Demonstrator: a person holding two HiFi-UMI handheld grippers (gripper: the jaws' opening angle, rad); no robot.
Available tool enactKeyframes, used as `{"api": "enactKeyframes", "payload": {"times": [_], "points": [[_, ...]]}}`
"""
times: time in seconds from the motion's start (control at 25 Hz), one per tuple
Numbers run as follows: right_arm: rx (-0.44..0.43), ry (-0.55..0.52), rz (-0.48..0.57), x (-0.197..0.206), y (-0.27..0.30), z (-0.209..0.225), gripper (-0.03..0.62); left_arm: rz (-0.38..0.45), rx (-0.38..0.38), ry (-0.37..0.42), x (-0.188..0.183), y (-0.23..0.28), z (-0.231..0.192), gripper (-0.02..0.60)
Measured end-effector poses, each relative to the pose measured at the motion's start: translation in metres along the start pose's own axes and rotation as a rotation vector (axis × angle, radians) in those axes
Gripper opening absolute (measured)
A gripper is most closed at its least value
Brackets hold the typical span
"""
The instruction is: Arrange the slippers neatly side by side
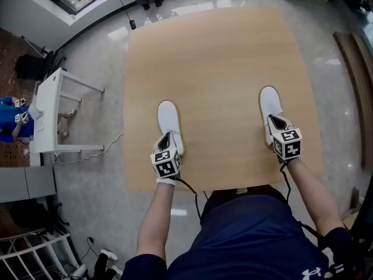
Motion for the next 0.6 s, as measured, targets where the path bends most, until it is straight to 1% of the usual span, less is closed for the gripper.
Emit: {"api": "enactKeyframes", "payload": {"times": [0.16,0.28,0.32,0.4,0.48,0.6], "points": [[0.012,-0.011,-0.058,0.006,0.022,0.012,0.011,-0.033,-0.029,0.101,-0.005,0.021,-0.004,0.005],[0.055,-0.016,-0.098,0.012,0.029,0.029,0.011,-0.038,-0.031,0.178,-0.013,0.035,0.003,0.005],[0.072,-0.018,-0.114,0.014,0.032,0.032,0.011,-0.051,-0.029,0.196,-0.012,0.039,0.003,0.005],[0.103,-0.019,-0.149,0.019,0.039,0.034,0.011,-0.098,-0.021,0.204,-0.007,0.046,0.001,0.005],[0.125,-0.021,-0.182,0.025,0.045,0.033,0.011,-0.113,-0.02,0.204,-0.004,0.051,0.0,0.005],[0.136,-0.042,-0.189,0.033,0.048,0.035,0.011,-0.137,-0.047,0.23,0.007,0.06,-0.004,0.005]]}}
Point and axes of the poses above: the fingertips, and each gripper's own axes: y forward along the fingers, z to its right, x out of its underside, the point moved 6 cm from there along -y, backward along the fingers, and after that the axes turned 7 degrees about -z, right-handed, at the moved point
